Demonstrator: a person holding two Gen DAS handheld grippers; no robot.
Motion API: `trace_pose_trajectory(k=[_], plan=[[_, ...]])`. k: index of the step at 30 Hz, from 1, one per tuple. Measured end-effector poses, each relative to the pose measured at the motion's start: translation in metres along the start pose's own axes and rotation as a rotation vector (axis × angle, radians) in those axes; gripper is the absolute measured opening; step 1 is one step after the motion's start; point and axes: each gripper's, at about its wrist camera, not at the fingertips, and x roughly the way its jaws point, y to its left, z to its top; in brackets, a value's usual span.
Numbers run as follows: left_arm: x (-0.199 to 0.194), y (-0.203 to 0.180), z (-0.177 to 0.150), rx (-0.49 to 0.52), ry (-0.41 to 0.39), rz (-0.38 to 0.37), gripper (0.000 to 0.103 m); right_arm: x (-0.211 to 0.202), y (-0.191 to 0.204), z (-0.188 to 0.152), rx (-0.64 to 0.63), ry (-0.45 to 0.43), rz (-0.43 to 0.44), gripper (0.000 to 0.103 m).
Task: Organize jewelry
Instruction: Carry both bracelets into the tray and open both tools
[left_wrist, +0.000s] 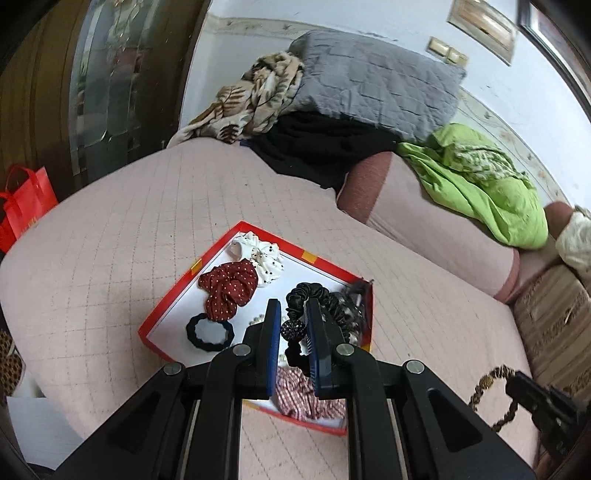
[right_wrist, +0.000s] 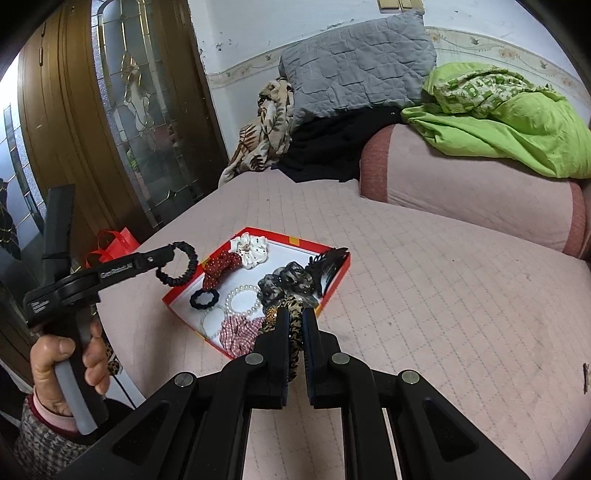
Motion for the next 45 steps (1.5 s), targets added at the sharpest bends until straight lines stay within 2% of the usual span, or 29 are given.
trace_pose_trajectory(k=[9, 15, 23, 28, 33, 38, 45], plan=[[0.067, 0.009, 0.014, -0.048, 0.070, 0.002, 0.013, 0.042, -0.004, 0.025, 0.042, 0.042, 0.002, 0.008], [0.096, 0.022, 0.016, -0.072, 0.094, 0.001, 0.013, 0.081, 0.000, 0.048, 0.043, 0.072, -0.001, 0.008], [0.128, 0.031, 0.022, -0.095, 0.131, -0.025, 0.013, 0.156, 0.016, 0.082, 0.044, 0.134, 0.018, 0.008], [0.152, 0.036, 0.024, -0.111, 0.157, -0.008, 0.013, 0.204, 0.023, 0.096, 0.037, 0.182, 0.020, 0.008], [0.169, 0.039, 0.020, -0.118, 0.189, 0.000, 0.013, 0.248, 0.019, 0.099, 0.033, 0.233, 0.001, 0.008], [0.180, 0.038, 0.016, -0.119, 0.222, -0.005, 0.013, 0.284, 0.001, 0.090, 0.094, 0.297, -0.016, 0.008], [0.194, 0.032, 0.009, -0.096, 0.260, 0.006, 0.013, 0.304, -0.014, 0.079, 0.115, 0.335, -0.051, 0.008]])
